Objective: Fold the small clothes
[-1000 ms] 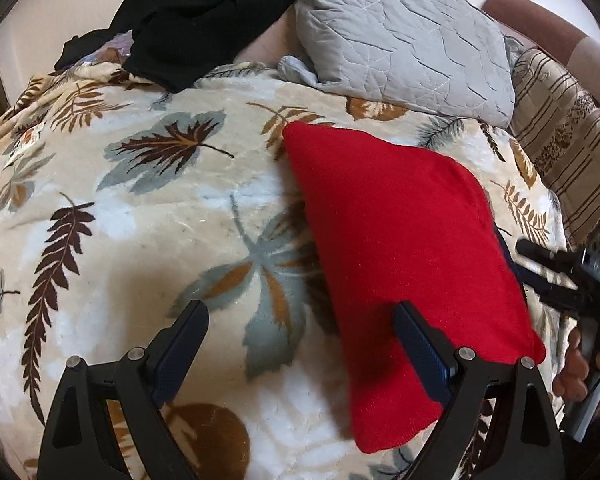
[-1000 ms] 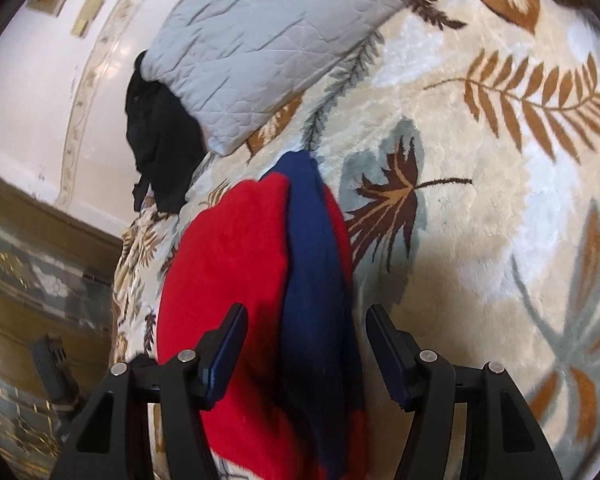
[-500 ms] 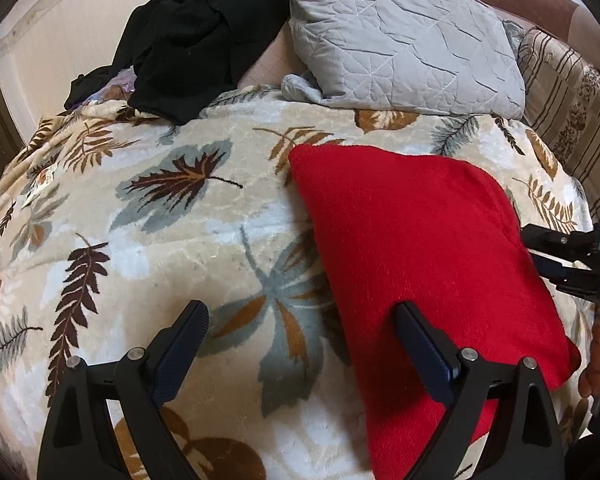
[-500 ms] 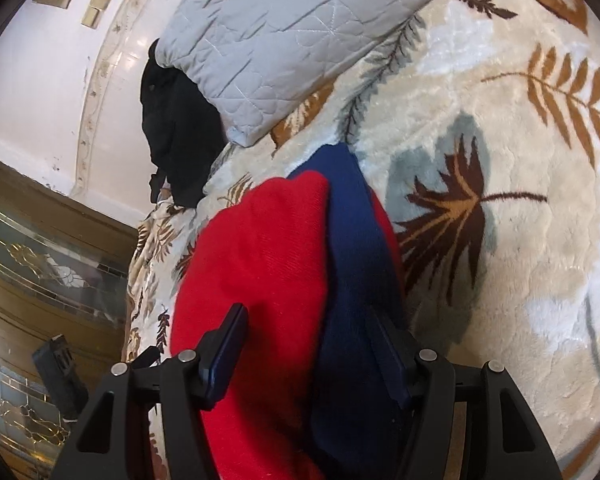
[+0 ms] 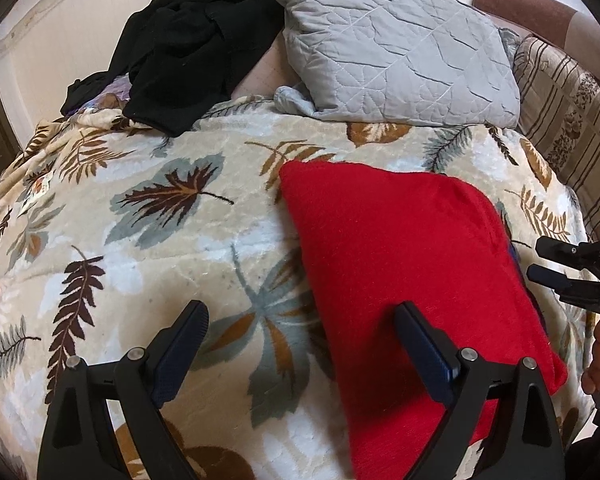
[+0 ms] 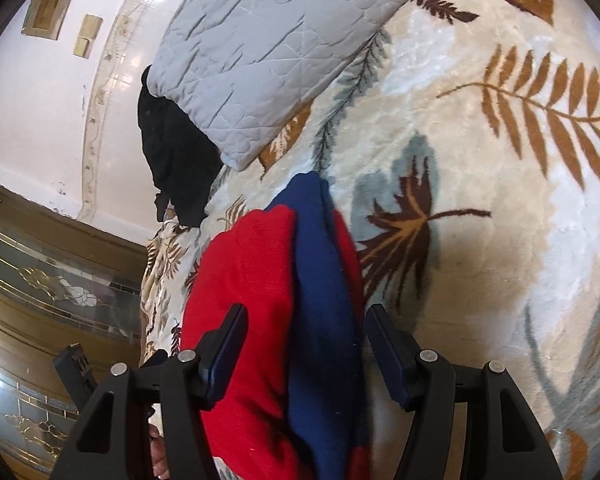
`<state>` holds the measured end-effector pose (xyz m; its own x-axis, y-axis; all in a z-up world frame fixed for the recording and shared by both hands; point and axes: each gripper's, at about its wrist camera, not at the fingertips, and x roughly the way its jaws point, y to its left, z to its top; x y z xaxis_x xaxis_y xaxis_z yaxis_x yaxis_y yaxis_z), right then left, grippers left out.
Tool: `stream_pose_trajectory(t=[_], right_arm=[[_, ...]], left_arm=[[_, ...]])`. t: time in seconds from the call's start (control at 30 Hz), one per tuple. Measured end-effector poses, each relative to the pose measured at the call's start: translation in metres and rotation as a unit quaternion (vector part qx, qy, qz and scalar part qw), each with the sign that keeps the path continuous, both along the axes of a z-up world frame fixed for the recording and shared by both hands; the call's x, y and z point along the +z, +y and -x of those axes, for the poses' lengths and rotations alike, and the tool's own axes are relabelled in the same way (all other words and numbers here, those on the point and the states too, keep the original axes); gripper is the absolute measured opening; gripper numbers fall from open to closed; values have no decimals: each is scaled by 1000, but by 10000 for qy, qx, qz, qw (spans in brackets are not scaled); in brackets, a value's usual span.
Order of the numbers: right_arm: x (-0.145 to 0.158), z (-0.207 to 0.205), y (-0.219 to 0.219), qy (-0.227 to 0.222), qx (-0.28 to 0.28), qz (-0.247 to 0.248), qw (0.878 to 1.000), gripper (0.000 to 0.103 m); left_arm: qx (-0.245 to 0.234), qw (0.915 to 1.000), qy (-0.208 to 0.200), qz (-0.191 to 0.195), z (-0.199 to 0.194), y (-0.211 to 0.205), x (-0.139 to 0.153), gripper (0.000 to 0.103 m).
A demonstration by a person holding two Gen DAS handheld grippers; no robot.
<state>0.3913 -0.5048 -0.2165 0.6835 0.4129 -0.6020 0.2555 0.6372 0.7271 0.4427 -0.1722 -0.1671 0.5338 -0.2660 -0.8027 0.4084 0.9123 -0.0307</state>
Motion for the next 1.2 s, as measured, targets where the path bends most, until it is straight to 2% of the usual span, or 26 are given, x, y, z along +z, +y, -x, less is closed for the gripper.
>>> stream_pose_trajectory(t=[0.53, 1.2], right_arm=[[-3, -4, 11, 33, 230, -4, 9997, 65], [-9, -3, 8, 160, 266, -41, 9995, 65]], left_arm=[[-147, 9997, 110, 171, 2, -4, 1, 95], [-305, 9968, 487, 559, -5, -8, -7, 95]])
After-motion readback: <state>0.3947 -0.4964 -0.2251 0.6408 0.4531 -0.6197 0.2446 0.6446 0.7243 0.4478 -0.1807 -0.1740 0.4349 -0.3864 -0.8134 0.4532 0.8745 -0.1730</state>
